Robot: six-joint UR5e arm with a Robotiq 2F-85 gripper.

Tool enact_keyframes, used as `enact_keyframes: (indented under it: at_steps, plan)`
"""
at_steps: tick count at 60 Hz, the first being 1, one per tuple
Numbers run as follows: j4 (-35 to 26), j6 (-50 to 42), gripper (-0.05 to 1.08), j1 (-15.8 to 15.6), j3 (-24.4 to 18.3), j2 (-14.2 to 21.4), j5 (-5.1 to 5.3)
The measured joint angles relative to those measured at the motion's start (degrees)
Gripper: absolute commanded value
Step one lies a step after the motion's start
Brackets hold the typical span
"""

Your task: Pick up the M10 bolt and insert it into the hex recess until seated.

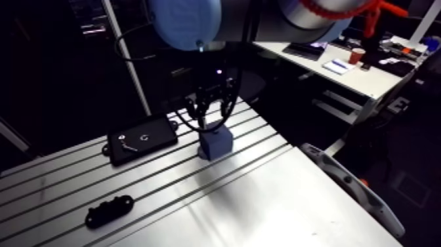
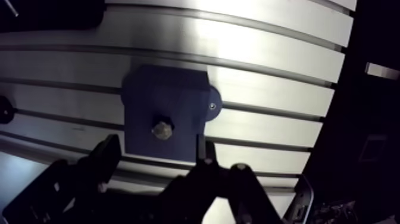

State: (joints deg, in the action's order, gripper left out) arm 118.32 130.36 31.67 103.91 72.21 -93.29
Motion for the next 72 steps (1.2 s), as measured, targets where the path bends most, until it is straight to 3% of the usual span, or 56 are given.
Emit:
enact_keyframes:
  at_steps: [17,39,72]
  plan:
    - [3.2,-1.0,0.31,0.5,1.8,0.5,0.22]
    - [1.7,0.5,0.35,0.4,1.9,0.1,-1.14]
    - [1.6,0.5,0.43,0.2,1.8,-0.4,-1.45]
